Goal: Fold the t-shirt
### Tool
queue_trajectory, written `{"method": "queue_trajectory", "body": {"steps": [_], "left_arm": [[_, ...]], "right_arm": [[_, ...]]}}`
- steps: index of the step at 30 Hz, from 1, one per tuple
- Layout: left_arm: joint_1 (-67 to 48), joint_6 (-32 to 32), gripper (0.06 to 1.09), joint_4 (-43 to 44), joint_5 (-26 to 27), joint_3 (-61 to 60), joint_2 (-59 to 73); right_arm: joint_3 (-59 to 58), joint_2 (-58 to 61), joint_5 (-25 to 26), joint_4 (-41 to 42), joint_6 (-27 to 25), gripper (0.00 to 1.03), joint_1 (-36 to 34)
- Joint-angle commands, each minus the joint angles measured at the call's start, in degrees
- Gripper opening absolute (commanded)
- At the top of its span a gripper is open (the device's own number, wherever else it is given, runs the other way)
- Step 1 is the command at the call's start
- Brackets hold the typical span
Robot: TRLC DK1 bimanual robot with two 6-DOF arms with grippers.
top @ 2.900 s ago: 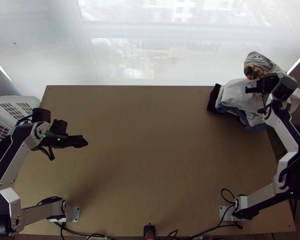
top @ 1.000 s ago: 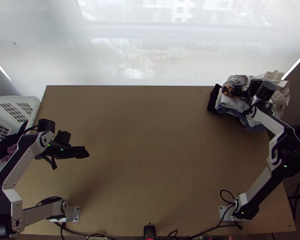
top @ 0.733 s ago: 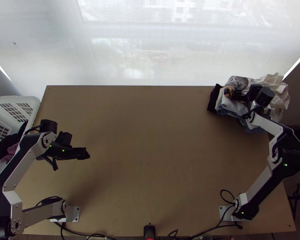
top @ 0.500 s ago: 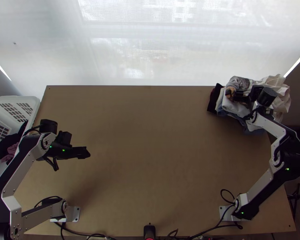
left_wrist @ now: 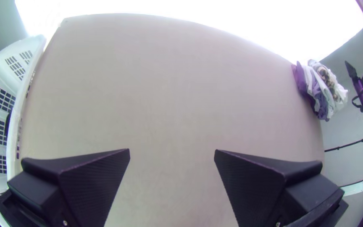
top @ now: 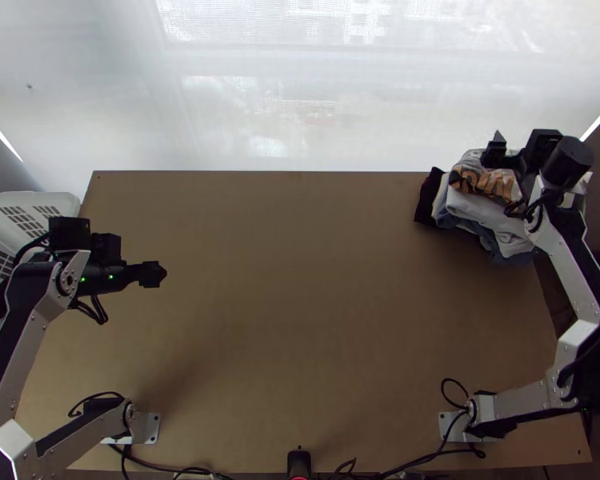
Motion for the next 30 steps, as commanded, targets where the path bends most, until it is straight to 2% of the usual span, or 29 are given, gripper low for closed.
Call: {"method": "queue_trajectory", "body": {"steps": [1,2,4,6,9,12,18,21,26,29,30], "left_arm": [[-0.16,-3.16,1.04,4.75,-1.01,2.74,-7.27],[-0.25,-3.24,1.04,7.91,-1.18,1.51,-9.38],[-1.65,-2.98,1.04,8.97,-5.49,0.37,-11.84],[-2.62,-3.07,1.04,10.38,-7.25,-1.92,-14.56],[-2.62,-3.33,1.04,13.36,-8.57,-6.75,-19.22],[-2.62,-3.33,1.04,18.99,-8.92,-13.43,-25.29],[-2.53,0.1,1.04,25.93,-12.61,-25.47,-34.69],[-1.65,1.77,1.04,31.65,-13.49,-30.48,-39.7],[-3.76,4.14,1.04,34.37,-13.05,-39.01,-41.9],[-3.85,2.29,1.04,35.07,-12.96,-42.7,-41.9],[-3.85,-1.57,1.04,35.78,-12.96,-43.93,-42.95]], "right_arm": [[-5.25,-13.99,-0.3,-2.53,0.64,0.98,8.51],[-7.36,-16.19,-0.21,-2.53,-0.07,0.98,9.92],[-12.28,-20.93,0.05,-2.62,-1.74,0.98,13.35],[-17.21,-25.5,0.93,-3.76,-2.88,0.98,16.51],[-25.12,-32.27,6.29,-4.12,-3.32,0.98,21.61],[-34.26,-39.04,8.58,-0.95,0.9,0.98,22.93],[-45.42,-48.0,10.68,-6.4,-0.07,0.98,27.41],[-50.16,-53.8,12.62,-6.23,3.01,0.98,28.55],[-58.78,-63.91,19.56,-4.56,6.44,0.98,32.51],[-62.64,-67.78,21.5,-4.56,7.31,0.98,32.15],[-64.14,-69.71,22.11,-4.56,7.4,0.98,32.07]]}}
